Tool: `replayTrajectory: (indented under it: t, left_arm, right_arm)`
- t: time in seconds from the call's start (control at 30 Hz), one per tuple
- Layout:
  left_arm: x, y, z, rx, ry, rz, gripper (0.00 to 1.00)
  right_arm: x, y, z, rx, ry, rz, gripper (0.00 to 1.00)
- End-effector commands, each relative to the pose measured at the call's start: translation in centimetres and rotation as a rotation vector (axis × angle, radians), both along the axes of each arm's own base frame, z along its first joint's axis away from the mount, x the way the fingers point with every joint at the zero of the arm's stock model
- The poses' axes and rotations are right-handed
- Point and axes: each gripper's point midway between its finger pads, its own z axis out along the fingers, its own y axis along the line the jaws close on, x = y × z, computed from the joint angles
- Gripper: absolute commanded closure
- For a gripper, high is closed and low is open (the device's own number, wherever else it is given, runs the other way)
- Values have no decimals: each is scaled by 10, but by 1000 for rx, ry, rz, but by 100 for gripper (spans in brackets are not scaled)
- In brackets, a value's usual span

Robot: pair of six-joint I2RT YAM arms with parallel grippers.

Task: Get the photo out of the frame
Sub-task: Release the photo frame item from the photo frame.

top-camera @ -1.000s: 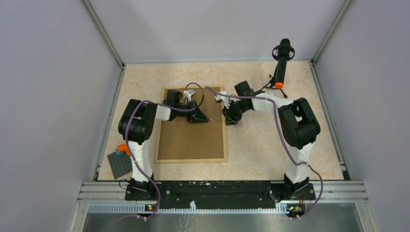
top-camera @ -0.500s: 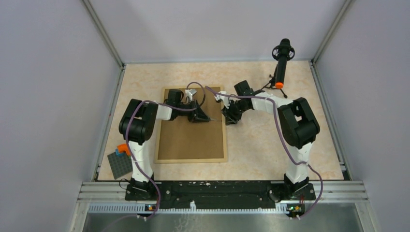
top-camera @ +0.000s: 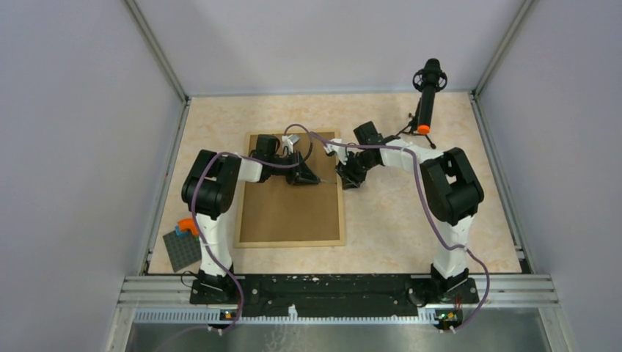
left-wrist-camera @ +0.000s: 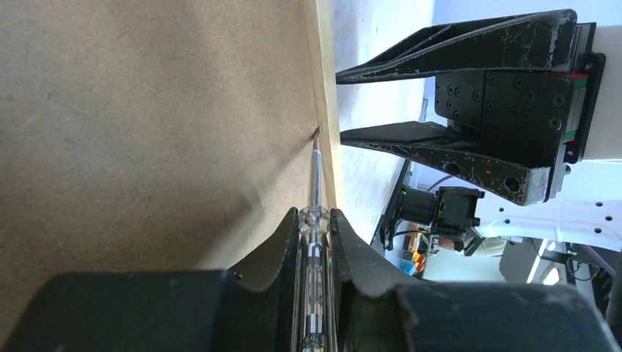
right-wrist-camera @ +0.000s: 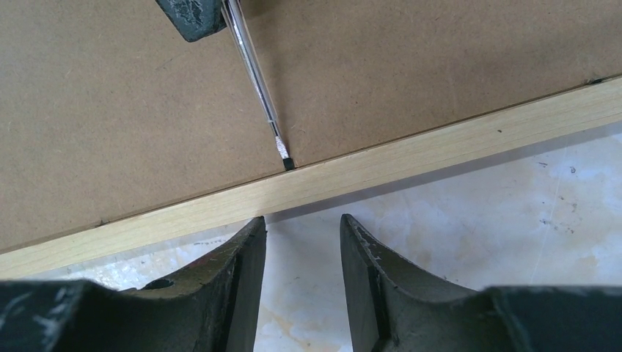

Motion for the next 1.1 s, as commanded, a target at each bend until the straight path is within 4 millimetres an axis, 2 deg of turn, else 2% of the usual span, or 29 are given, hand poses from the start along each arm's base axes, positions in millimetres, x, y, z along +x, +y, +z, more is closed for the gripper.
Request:
replayTrajectory:
  t: [0.0, 0.23, 0.37, 0.67, 0.93, 1.07]
  left_arm:
    - [-6, -18, -15, 7, 3, -10, 100]
    - [-17, -23, -36, -11, 102, 4, 100]
    - [-15, -28, -37, -25, 88, -2, 100]
    - [-11, -50, 16, -2, -100, -69, 100]
    - [-29, -70, 61, -82, -71, -86, 100]
    - [-31, -77, 75, -117, -79, -91, 100]
  right_arm:
    - [1, 31, 8, 55, -28, 65, 59]
    - [-5, 42, 8, 68, -21, 87, 62]
    - [-6, 45, 7, 72, -18, 92, 63]
    - [-1, 51, 11, 83, -27, 89, 64]
    - [3, 54, 13, 102, -45, 79, 64]
    - [3, 55, 14, 110, -56, 77, 64]
